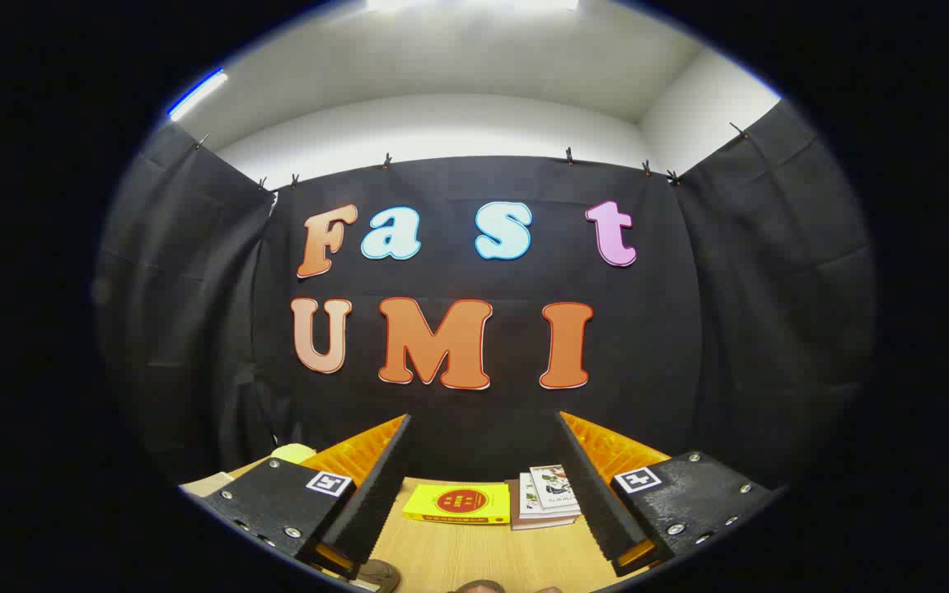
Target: Open the storage box then place both shoes into the box .Put the left shoe in first, then the right shoe, with the right side of both shoes facing outward in a uniform manner.
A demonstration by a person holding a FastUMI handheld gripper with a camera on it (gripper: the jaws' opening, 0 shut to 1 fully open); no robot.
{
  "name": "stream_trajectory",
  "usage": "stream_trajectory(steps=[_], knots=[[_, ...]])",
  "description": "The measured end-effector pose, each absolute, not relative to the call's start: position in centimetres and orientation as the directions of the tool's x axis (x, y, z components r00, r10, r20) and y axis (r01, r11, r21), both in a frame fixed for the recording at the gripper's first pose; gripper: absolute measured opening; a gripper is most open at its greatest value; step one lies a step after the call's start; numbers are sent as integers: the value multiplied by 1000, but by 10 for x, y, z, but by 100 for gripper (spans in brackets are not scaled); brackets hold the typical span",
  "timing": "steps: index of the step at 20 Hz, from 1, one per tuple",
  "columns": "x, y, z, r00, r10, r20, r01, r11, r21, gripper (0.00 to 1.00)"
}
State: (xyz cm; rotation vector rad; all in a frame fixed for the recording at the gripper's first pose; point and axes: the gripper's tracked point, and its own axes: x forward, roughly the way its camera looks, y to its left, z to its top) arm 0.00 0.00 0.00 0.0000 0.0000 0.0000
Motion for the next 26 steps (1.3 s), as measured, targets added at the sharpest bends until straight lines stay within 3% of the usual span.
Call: stream_trajectory(steps=[17, 22, 26], knots=[[-15, 58, -3, 996, 81, -35, -80, 996, 39, 100], [-21, 101, -48, 963, 204, -177, -180, 973, 143, 100], [-28, 148, -105, 870, 345, -353, -275, 933, 233, 99]])
